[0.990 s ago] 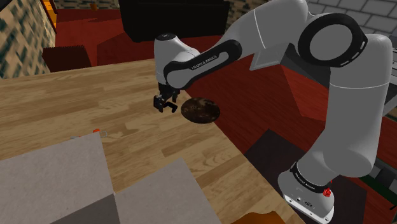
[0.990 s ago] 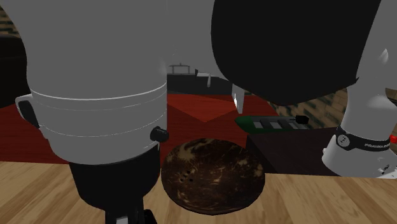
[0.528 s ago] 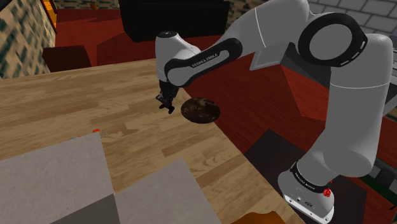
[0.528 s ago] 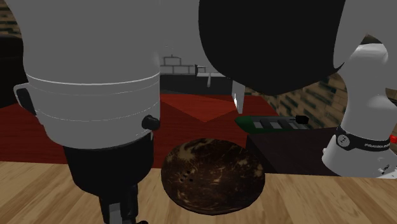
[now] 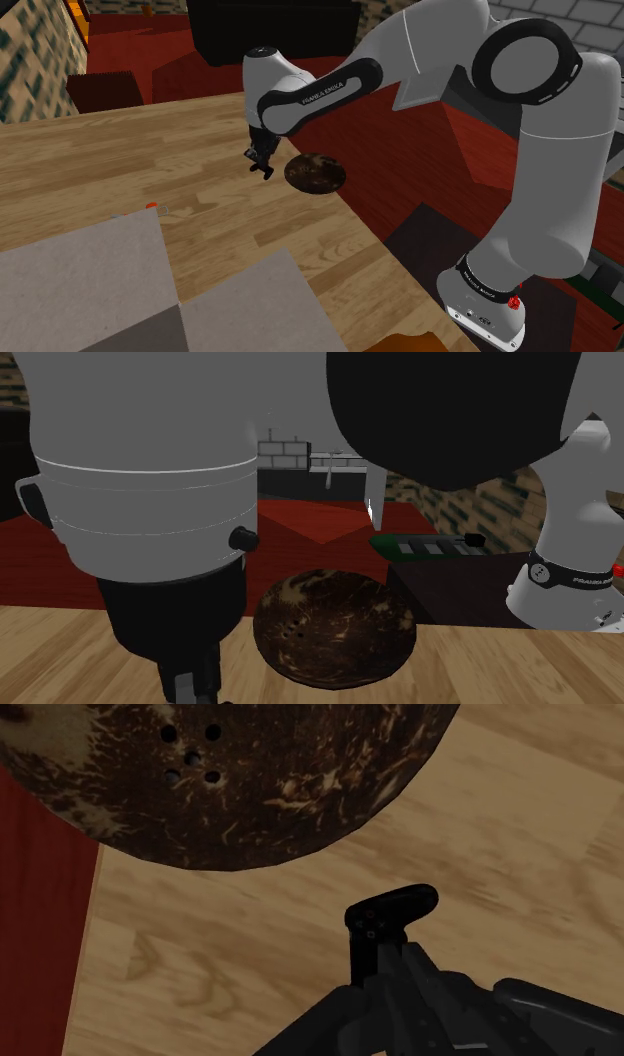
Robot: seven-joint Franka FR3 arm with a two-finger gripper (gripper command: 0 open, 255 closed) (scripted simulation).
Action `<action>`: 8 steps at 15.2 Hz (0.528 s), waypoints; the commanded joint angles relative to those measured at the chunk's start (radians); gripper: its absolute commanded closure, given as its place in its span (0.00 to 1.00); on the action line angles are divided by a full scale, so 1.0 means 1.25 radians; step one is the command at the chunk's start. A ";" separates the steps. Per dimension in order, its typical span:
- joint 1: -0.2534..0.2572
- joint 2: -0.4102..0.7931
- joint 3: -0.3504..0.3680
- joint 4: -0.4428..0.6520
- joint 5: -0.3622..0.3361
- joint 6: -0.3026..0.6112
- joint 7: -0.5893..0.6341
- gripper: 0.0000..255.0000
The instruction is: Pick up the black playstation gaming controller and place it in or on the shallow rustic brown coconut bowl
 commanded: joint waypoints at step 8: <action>-0.058 -0.041 0.035 -0.070 0.090 0.023 -0.078 0.00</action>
